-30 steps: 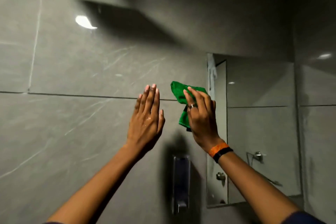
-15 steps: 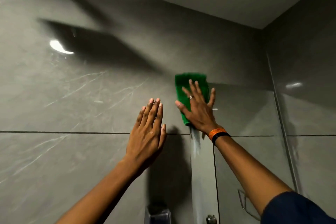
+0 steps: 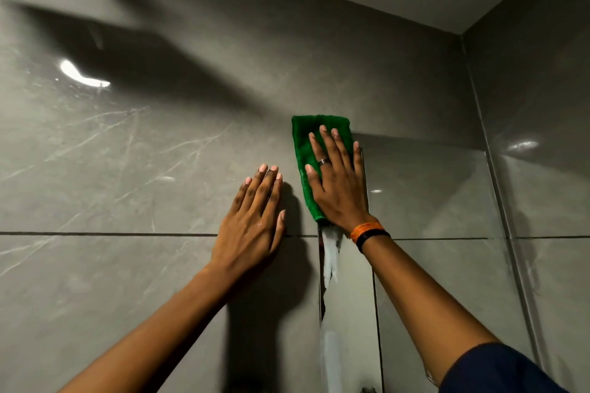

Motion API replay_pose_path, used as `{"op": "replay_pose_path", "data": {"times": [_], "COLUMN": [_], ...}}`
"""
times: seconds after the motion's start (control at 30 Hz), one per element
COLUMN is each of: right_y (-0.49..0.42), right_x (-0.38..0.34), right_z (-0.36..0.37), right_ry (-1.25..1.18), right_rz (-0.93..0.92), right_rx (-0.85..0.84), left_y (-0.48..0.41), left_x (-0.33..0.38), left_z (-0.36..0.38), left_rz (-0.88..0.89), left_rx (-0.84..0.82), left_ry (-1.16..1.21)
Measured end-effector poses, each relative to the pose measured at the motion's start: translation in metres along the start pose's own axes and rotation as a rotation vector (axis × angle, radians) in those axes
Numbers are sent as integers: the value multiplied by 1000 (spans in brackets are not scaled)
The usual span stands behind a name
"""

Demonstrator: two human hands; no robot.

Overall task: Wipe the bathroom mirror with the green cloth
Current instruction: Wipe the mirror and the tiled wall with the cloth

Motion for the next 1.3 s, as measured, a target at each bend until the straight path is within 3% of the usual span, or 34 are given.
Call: {"op": "replay_pose_path", "data": {"times": [0.63, 1.3], "right_y": [8, 33], "right_x": [83, 256], "right_z": [-9, -24], "right_ry": [96, 142], "right_rz": [183, 520], "right_rx": [6, 7], "left_y": [-20, -14], "left_x": [15, 15], "left_z": [23, 27], "left_rz": [13, 37], "left_rx": [0, 40], "left_ry": [-57, -132]}}
Point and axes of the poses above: each hand's wrist, its own y-axis away from the middle knuckle, its own z-axis out of the palm, x = y × z, the point moved 7 cm from there along -y, towards the middle knuckle, and after that the axes turned 13 degrees about x, right-handed, at the moved point
